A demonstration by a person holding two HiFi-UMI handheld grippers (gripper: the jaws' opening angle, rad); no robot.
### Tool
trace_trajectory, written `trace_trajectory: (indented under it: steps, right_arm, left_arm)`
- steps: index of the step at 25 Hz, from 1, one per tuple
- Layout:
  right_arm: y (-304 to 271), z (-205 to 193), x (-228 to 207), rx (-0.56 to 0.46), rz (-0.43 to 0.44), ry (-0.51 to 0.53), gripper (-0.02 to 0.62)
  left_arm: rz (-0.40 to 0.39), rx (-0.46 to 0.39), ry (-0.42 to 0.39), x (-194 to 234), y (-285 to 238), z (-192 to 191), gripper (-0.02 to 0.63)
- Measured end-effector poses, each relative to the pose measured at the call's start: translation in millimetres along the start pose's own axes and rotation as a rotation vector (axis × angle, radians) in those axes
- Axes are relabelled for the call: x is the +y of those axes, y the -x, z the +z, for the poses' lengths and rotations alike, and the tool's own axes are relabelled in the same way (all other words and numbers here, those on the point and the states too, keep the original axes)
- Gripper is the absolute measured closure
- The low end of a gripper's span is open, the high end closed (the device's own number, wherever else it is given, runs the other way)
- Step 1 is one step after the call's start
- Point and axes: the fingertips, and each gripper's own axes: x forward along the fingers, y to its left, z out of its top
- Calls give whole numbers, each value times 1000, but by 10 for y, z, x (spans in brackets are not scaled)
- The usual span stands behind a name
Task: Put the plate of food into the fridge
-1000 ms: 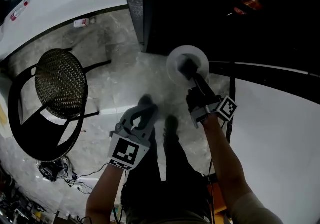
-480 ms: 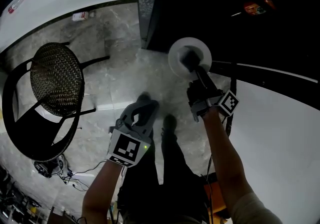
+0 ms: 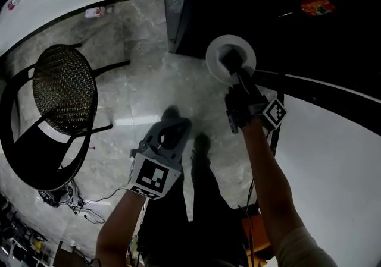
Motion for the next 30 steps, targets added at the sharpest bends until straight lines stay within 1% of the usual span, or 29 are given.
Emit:
trace_trajectory:
  steps: [3,14,21,28,30]
  right_arm:
    - [-45,23,-25,-9,0,-6,555]
    - [-137,136,-176,-93,-31,-68,555]
    - [-284,156,-177,-124,-28,-85,555]
    - [-328,178,-224,-139,-34,-97,555]
    - [-359,169,-244,-137,-36,-97,555]
  left_arm:
    - [4,4,3,5,2,-28,595]
    - [-7,22,12,-8,42,-166,595]
    - [2,15,32,143,52,-161,595]
    - [-15,-21,68,126,-248,-76,595]
    - [-26,-26,62,135,-367,-38,595]
